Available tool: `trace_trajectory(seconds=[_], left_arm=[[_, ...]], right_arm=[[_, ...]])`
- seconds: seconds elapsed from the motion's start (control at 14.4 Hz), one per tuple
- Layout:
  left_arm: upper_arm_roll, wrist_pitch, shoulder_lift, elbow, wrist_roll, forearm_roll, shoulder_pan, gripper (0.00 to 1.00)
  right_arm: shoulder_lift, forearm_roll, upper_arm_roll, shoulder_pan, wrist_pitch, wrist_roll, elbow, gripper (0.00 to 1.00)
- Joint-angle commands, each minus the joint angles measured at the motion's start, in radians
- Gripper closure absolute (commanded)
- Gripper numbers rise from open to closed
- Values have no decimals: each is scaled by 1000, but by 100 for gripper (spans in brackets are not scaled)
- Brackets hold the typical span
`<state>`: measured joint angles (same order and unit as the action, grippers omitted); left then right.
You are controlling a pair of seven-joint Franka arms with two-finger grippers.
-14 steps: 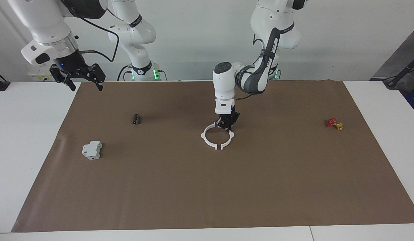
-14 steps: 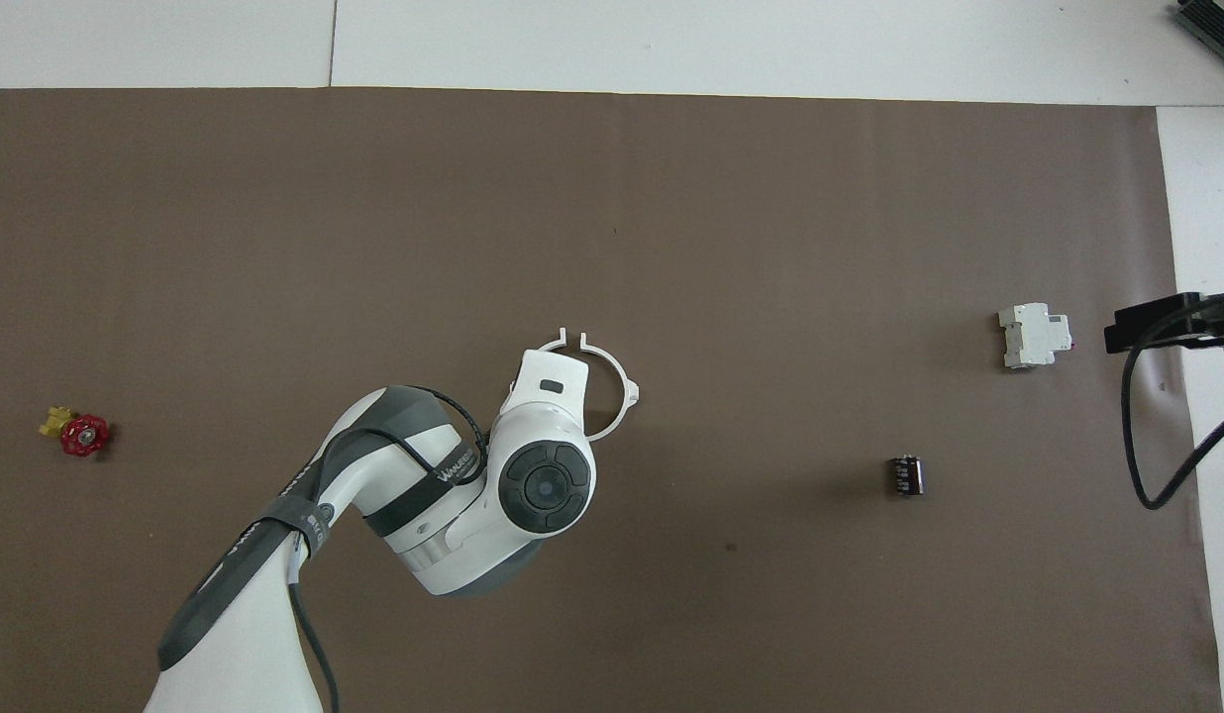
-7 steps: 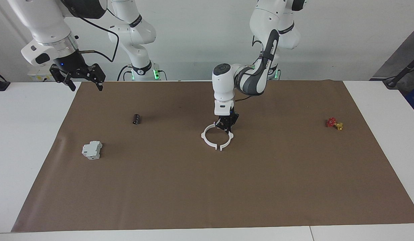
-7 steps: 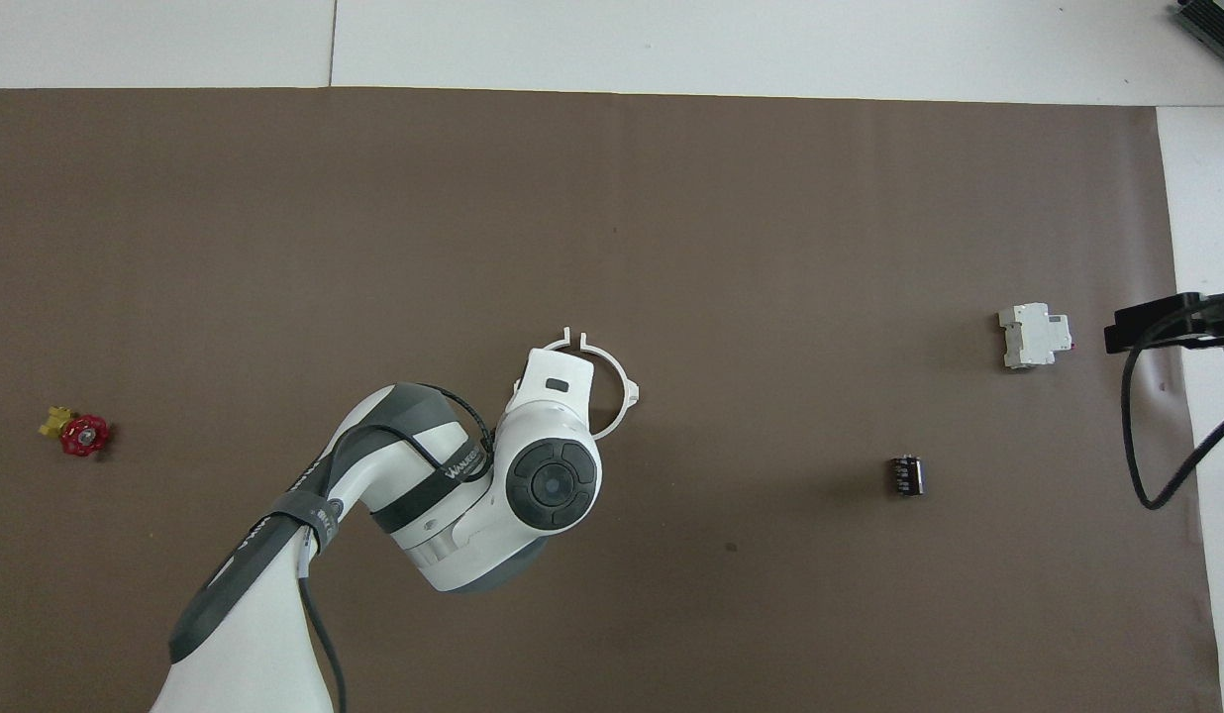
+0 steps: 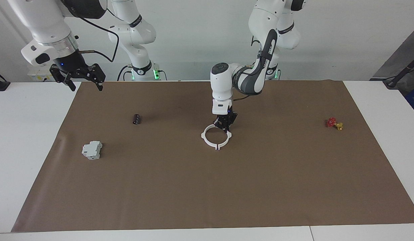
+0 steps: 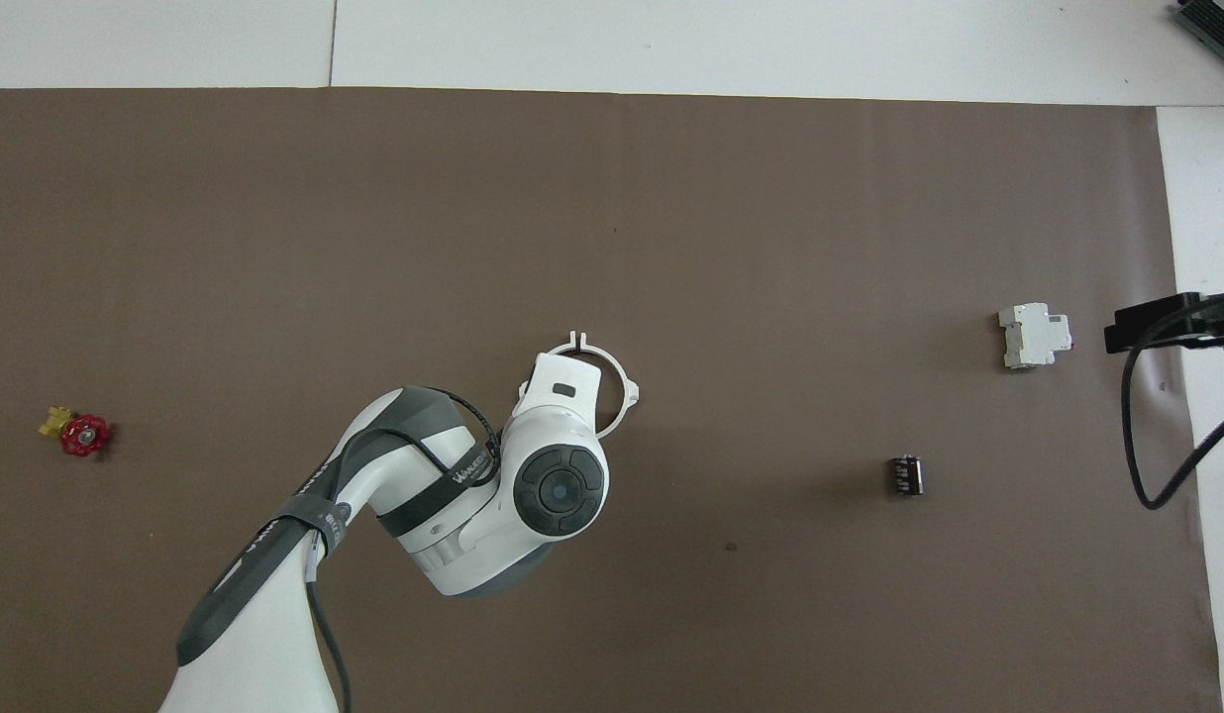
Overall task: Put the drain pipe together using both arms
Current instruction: 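Press the held half-ring onto the placed half-ring with the left gripper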
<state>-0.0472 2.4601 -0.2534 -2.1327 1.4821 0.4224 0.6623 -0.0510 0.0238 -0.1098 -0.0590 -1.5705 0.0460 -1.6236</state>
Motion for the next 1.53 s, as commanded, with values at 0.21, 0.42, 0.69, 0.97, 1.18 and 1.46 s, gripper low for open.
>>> trace_trajectory(seconds=[0.21,0.42,0.69,0.97,1.18,1.46], left_arm=[[15,-15,-10,11,26,30,23,100],[15,-15,-10,11,26,30,33,100],[15,-15,-10,11,26,30,34,100],[15,-13,-10,11,24,30,34,60],[15,-12,-10,13,21,30,34,0],[15,-13,-10,13,21,30,33,0]], right_arm=[[7,-16,4,8,18,-14,11,0],[7,-16,4,8,18,-15,11,0],[7,-16,4,8,18,-15,11,0],[7,-16,4,8,18,-15,11,0],[7,-16,4,8,20,-15,11,0],[7,-16,4,8,18,-14,11,0]])
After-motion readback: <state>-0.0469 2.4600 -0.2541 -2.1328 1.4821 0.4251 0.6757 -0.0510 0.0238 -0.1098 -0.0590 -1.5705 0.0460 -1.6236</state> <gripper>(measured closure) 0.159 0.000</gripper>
